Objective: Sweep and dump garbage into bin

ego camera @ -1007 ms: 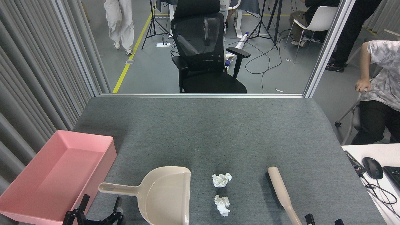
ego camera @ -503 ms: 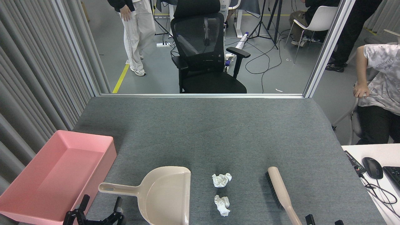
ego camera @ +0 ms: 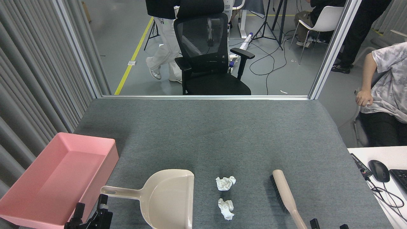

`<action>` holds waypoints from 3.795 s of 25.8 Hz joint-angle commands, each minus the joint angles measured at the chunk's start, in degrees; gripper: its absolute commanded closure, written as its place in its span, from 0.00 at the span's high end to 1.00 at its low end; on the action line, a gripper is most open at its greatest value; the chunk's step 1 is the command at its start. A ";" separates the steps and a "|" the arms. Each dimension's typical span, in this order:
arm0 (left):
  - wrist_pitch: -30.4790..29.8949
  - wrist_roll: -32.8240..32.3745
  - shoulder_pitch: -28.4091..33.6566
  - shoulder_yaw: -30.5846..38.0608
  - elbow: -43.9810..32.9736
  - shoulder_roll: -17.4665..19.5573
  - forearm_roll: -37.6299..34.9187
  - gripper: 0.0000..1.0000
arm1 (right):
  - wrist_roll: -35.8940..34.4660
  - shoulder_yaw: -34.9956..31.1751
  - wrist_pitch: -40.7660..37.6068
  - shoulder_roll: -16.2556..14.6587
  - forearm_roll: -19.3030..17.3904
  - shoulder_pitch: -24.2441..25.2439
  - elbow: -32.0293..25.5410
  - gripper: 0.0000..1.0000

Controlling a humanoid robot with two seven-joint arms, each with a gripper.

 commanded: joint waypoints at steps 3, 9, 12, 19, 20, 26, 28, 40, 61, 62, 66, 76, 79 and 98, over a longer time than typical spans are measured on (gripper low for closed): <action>1.44 -1.58 -0.03 -0.73 0.30 0.04 5.22 0.99 | 0.04 -0.09 0.07 0.05 0.00 0.34 0.00 0.99; -0.15 -7.29 -0.73 -1.17 5.04 -0.49 6.53 0.99 | 0.21 -0.36 -0.01 0.05 0.09 1.57 0.00 0.99; -3.05 -7.29 -3.02 -1.26 10.23 -0.93 8.82 0.99 | 0.39 -0.27 0.34 0.05 0.61 2.01 0.00 0.99; -4.72 -8.08 -7.85 -1.17 14.97 -0.13 11.54 0.99 | 0.39 -0.27 0.51 -0.04 0.70 2.28 0.00 0.99; -5.07 -8.17 -8.56 -1.17 15.85 0.04 11.46 0.99 | 0.48 -0.18 0.51 -0.04 0.70 2.28 0.00 0.99; -5.33 -8.26 -11.89 -1.17 19.89 1.10 10.84 0.99 | 0.48 0.26 1.30 -0.04 0.79 2.36 0.00 0.99; -5.60 -8.26 -12.60 -1.17 20.60 1.27 10.84 0.99 | 0.48 0.26 1.92 -0.04 0.88 2.36 0.00 0.99; -5.60 -8.35 -17.17 -1.35 24.90 1.98 10.75 0.99 | 0.48 0.70 2.97 -0.04 1.23 2.45 0.00 0.99; -5.77 -8.17 -21.21 -3.10 31.58 2.68 10.58 0.99 | 0.39 1.40 3.06 -0.04 1.84 2.54 0.09 0.99; -5.68 -8.00 -21.39 -3.10 31.94 2.77 10.58 0.99 | 0.39 1.40 3.15 -0.13 1.84 2.54 0.09 0.99; -5.68 -6.59 -22.79 -3.02 33.52 3.03 10.49 0.99 | 0.39 1.40 3.15 -0.13 1.84 2.54 0.09 0.99; -5.60 -4.83 -22.53 -3.10 33.78 3.47 10.23 0.95 | 0.39 1.40 3.24 -0.04 1.84 2.80 0.18 0.99; -5.77 -5.10 -22.44 -3.10 33.69 3.47 9.17 0.87 | 0.39 1.49 3.33 -0.13 1.93 2.80 0.18 0.99; -7.62 -5.36 -22.09 -3.10 33.08 3.56 7.59 0.40 | 0.39 2.28 3.41 -0.13 1.93 2.89 0.18 0.99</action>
